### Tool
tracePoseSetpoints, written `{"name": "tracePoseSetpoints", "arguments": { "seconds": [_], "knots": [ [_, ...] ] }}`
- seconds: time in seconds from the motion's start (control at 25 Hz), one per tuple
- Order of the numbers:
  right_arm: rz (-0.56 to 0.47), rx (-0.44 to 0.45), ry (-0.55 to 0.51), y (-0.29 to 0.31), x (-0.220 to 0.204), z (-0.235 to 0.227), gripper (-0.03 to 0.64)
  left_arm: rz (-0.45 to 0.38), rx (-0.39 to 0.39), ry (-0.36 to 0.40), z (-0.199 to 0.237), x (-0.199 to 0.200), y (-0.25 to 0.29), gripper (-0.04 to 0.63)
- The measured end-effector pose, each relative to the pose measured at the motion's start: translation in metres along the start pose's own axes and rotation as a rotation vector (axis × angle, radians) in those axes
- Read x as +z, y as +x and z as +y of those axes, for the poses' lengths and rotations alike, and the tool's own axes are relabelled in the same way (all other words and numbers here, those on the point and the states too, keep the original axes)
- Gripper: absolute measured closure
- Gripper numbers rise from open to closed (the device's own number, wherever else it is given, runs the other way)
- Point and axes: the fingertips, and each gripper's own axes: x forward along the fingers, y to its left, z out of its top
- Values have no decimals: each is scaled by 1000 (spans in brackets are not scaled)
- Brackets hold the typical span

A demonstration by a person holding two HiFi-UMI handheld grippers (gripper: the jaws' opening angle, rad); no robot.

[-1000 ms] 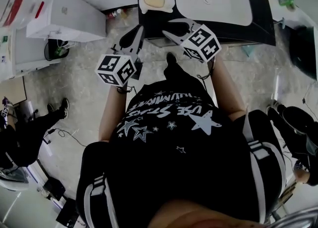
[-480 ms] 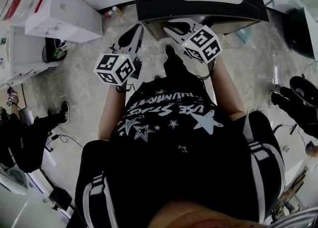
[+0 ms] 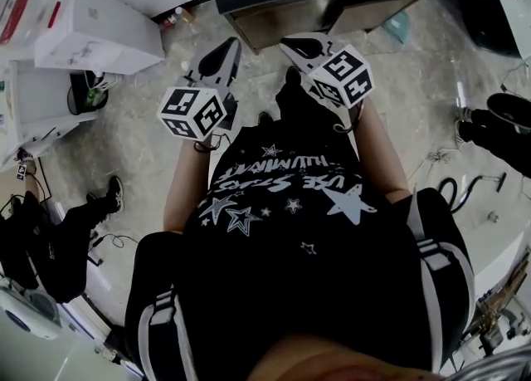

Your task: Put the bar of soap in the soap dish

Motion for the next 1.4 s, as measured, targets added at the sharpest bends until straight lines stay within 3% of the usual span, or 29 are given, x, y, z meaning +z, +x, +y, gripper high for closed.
{"name": "tracePoseSetpoints", "arguments": {
  "seconds": [0.48, 0.88, 1.4],
  "knots": [
    [-4, 15, -49, -36, -7, -12, 609, -27, 53, -23, -25, -7, 12, 583],
    [-20, 68, -12, -97, -45, -15, 609, -12, 75, -40, -93, -37, 22, 583],
    [-74, 86, 6, -156, -81, 0, 609, -5, 104, -4, -164, -66, 5, 583]
  ]
}}
